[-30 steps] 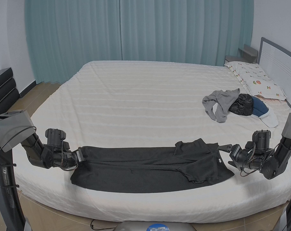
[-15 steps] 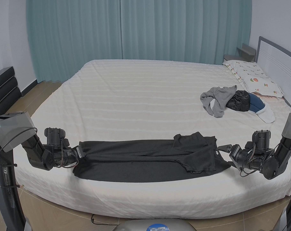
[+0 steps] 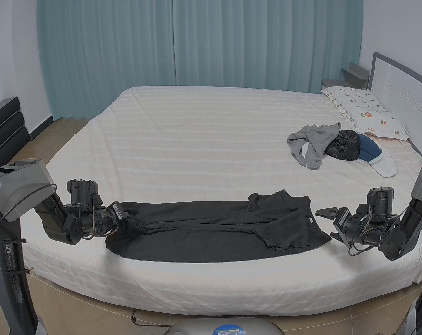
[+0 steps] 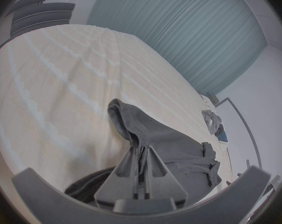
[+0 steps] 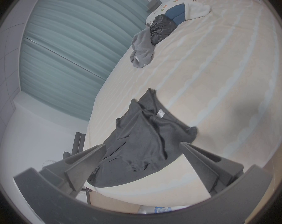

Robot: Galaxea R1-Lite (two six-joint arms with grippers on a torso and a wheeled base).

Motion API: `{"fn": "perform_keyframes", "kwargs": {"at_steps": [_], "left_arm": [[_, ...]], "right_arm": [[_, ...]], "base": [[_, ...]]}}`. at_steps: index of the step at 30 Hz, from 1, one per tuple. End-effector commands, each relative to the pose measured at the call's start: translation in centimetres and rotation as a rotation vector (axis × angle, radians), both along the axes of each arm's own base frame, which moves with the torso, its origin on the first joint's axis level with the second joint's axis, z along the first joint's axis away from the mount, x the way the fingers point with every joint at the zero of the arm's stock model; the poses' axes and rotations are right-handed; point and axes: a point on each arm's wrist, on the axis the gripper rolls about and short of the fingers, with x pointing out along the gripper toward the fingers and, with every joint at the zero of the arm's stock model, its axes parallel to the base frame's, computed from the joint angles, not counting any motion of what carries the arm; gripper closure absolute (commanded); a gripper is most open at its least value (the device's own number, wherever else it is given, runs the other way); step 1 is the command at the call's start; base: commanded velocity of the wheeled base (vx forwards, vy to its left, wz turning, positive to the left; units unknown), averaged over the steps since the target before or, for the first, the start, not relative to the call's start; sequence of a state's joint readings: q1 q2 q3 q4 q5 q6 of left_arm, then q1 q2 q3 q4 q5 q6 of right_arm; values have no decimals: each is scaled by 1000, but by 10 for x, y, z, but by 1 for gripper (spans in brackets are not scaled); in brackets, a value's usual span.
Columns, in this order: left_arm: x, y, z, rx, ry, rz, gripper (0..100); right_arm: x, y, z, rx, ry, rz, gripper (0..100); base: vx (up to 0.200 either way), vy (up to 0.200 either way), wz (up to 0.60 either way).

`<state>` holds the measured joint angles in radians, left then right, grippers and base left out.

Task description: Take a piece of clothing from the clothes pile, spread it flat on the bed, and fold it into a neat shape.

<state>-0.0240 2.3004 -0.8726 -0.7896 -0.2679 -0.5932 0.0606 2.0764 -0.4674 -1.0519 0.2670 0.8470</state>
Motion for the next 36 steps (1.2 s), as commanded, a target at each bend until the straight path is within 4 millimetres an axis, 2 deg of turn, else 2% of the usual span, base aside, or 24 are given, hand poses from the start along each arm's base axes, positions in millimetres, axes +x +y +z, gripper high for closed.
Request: {"fn": "perform_keyframes", "kwargs": {"at_steps": [1,8,9,11,14,16,17,22,28,30,36], "left_arm": [[-1,-5,9,4,-20,-7,100],[-3,-24,34,13,-59,-38,100],[-4,-34,45,14,-56,-64,100],[-3,-38,49,14,-51,-75,100],[1,-53,60,14,-47,-111,100],[2,-54,60,14,-46,-112,100],[8,-66,66,16,-34,-139,100],[17,-83,81,20,6,-173,100],[23,-106,82,35,40,-213,100],[25,-122,81,49,58,-237,100],[31,-153,73,71,101,-290,100]], "right_arm": [[1,0,-1,0,3,1,0],[0,0,-2,-1,6,1,0],[0,0,-1,1,5,0,0],[0,0,-1,0,3,1,0],[0,2,-2,1,5,5,0],[0,2,-2,-1,4,7,0],[0,3,-2,-1,6,12,0],[0,5,-3,-1,9,16,0],[0,8,-7,-3,20,27,0],[0,10,-7,-3,21,32,0],[-1,11,-7,-3,24,36,0]], "base": [[0,-200,0],[0,-200,0],[0,-200,0],[0,-200,0],[0,-200,0],[0,-200,0],[0,-200,0],[0,-200,0],[0,-200,0],[0,-200,0],[0,-200,0]]}}
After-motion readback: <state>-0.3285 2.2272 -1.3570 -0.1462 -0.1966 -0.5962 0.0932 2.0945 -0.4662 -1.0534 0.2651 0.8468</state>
